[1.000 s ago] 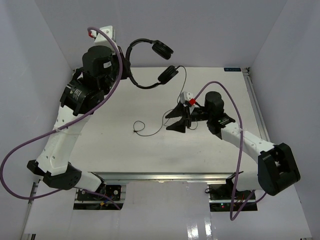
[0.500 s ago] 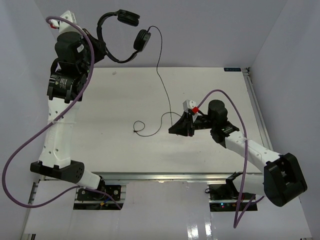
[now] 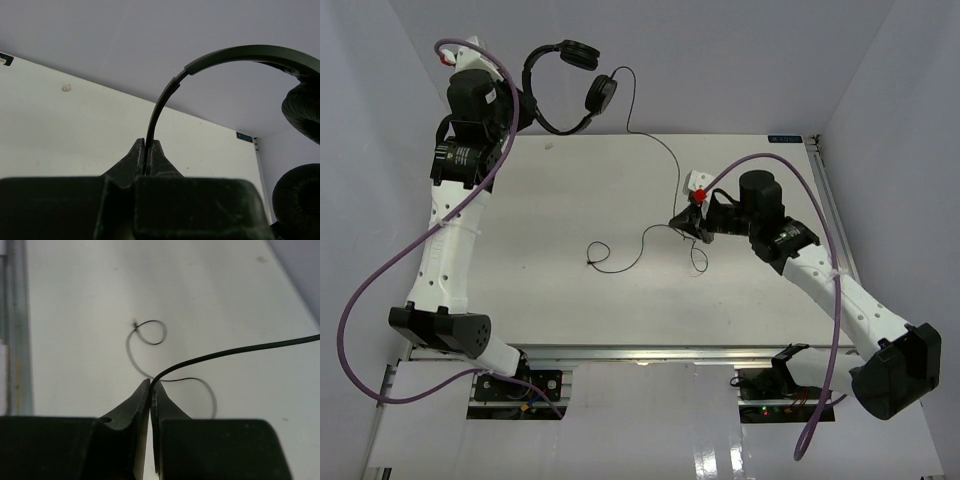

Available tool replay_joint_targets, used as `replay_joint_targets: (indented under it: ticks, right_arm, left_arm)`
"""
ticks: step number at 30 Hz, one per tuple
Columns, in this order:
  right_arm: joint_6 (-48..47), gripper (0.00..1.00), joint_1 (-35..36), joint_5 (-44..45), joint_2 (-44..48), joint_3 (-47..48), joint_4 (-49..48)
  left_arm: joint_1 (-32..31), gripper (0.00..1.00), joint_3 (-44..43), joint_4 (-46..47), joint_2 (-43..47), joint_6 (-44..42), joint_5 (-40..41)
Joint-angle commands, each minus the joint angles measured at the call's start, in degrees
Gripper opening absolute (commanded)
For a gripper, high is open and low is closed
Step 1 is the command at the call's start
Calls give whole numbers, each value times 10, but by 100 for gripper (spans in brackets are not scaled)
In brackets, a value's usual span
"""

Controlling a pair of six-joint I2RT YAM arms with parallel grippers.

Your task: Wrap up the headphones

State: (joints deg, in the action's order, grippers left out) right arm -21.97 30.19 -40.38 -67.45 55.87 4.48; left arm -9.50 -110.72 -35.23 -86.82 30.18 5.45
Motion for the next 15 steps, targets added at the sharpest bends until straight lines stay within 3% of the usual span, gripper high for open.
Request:
replay_joint_targets:
  ticks: [1,7,15]
  right_arm:
    - [-163,8,2,261,24,133,141]
    - [-237,8,1,457,37,174,78]
    - [-217,8,1,414,-13,288,69]
  left_arm:
    - [1,0,78,23,2,-67,15]
    - [-31,0,159,-15,-56,-177,-17]
    - [-174,0,255,-23,-64,-268,38]
